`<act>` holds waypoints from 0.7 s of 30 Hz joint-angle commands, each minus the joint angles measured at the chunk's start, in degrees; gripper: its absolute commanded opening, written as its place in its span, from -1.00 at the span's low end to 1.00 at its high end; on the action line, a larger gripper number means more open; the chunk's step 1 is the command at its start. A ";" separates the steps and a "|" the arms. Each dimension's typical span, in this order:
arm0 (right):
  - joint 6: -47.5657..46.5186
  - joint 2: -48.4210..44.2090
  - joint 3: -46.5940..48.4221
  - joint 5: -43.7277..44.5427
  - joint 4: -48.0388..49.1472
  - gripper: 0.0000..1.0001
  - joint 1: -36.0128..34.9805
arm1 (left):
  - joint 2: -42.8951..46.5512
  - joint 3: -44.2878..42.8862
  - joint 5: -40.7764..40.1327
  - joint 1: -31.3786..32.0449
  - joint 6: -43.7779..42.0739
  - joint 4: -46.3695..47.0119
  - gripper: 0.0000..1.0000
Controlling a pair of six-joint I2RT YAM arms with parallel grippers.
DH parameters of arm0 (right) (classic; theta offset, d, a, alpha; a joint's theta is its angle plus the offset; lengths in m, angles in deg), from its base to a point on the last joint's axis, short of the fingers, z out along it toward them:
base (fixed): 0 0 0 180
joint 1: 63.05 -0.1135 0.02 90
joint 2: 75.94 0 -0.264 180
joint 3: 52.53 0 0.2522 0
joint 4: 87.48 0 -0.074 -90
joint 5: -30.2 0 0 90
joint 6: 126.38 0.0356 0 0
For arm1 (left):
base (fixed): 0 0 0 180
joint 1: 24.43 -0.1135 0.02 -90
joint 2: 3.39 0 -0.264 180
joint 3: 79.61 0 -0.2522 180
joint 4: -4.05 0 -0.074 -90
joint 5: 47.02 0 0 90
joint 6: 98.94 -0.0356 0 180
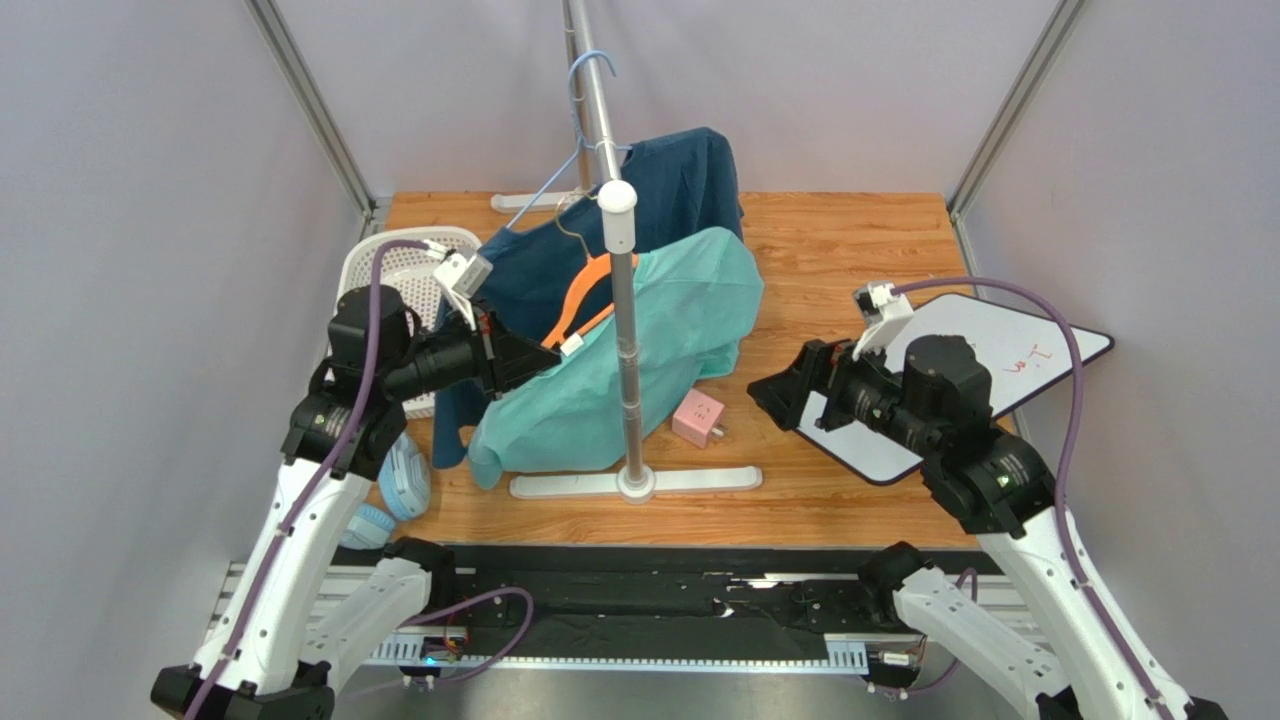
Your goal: Remove the t-shirt from the hanger
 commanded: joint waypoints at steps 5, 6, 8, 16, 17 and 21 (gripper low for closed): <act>-2.61 8.41 6.83 4.49 12.75 0.82 -0.18 | -7.74 1.06 7.44 0.62 5.01 14.09 -1.00; -2.35 9.46 7.71 4.84 13.38 0.81 -0.18 | -9.58 0.36 7.27 1.05 4.92 14.45 -1.00; -2.26 13.14 10.42 5.28 14.69 0.77 -0.10 | -11.44 -0.79 6.22 2.46 4.31 14.19 -1.00; 0.45 21.77 18.52 -0.93 17.51 0.57 -0.10 | -17.68 -5.62 2.52 7.55 4.92 13.75 -1.00; 2.29 22.21 18.53 -2.61 19.60 0.57 -0.01 | -17.86 -6.23 2.34 8.00 5.10 13.83 -1.00; 4.59 25.80 20.01 -5.79 21.39 0.66 -0.18 | -18.21 -7.38 0.76 9.49 5.10 12.87 -1.00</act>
